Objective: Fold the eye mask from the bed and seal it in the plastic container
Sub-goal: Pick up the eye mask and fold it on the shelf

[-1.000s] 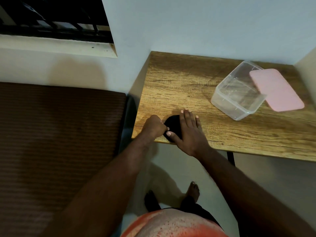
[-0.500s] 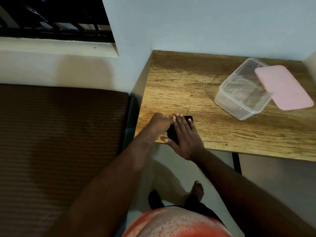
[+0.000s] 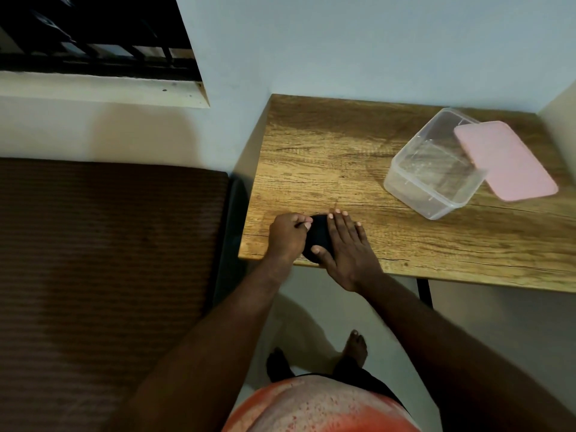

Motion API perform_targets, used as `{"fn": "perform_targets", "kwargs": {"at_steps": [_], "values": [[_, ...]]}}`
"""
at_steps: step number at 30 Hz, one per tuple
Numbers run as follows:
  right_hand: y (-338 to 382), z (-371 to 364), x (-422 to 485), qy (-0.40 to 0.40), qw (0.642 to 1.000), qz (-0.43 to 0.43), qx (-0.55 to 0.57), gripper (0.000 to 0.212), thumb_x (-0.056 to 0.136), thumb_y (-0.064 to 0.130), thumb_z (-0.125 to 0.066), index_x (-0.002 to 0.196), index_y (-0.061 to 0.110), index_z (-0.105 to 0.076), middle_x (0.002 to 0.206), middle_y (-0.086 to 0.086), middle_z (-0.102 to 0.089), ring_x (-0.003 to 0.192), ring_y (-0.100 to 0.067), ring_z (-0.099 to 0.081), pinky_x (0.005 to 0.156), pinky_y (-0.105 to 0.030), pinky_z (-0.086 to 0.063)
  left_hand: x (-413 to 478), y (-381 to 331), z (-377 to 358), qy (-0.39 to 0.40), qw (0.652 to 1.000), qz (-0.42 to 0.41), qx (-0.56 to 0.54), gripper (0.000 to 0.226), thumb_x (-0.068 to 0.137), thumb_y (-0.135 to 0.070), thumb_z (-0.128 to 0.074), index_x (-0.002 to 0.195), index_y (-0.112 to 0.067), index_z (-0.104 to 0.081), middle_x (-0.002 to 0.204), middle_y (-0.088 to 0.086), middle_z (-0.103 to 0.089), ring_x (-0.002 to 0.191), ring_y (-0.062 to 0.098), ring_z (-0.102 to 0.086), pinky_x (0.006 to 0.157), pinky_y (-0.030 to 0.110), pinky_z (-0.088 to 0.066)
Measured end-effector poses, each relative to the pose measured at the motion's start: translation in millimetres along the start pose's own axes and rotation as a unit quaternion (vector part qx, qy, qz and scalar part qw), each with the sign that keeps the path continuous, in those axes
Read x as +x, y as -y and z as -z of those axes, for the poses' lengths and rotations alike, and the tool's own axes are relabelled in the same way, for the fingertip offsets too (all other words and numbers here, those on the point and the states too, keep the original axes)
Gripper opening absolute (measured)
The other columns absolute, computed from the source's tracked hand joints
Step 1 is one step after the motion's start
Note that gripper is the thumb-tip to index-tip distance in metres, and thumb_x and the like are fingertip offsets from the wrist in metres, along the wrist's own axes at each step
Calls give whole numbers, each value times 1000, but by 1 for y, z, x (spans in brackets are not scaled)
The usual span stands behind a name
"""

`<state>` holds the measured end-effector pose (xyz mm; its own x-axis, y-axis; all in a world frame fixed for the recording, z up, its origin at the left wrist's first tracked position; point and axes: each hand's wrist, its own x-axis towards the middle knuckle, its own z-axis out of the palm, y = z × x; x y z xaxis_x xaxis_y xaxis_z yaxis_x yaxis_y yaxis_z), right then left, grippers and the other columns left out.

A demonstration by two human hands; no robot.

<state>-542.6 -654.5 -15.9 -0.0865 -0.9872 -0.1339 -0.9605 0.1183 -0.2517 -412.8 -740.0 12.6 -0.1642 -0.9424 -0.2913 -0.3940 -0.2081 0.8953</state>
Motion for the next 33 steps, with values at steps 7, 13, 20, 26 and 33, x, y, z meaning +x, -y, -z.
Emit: {"fn": "perform_targets", "kwargs": {"at_steps": [7,13,20,26,33], "values": [[28,-3,5,-18,997,67,-22,104,87,80,-19,155,6,1,165,-14,3,150,-21,15,119,-38,14,3,-2,17,111,993,38,-24,21,86,1,-67,108,-2,-69,107,10,-70,103,19,-63,93,33,-52],[9,-3,2,-14,1000,-4,6,118,76,90,-24,156,8,4,165,-13,5,152,-26,9,120,-45,2,1,-4,17,99,991,63,-70,22,85,2,-68,106,-2,-69,100,13,-68,91,21,-65,73,28,-56],[14,4,-12,-81,996,36,7,105,85,75,-41,155,4,-12,163,-11,-4,152,-29,0,122,-48,0,-1,-12,14,87,980,117,-134,10,82,0,-73,90,2,-67,84,10,-68,85,22,-67,69,31,-59],[30,31,-9,-153,976,58,147,40,92,17,-61,131,15,-57,120,-10,-69,104,-27,-66,87,-37,-51,-1,-29,22,106,982,97,-125,14,89,-10,-68,86,4,-68,95,22,-69,81,25,-68,64,26,-60],[17,88,8,-72,938,-1,340,22,101,18,-50,115,7,-64,103,-9,-71,94,-22,-67,80,-35,-52,1,-48,47,194,933,-258,157,25,87,-50,-62,97,-28,-71,90,-5,-71,84,4,-64,71,28,-50]]}}
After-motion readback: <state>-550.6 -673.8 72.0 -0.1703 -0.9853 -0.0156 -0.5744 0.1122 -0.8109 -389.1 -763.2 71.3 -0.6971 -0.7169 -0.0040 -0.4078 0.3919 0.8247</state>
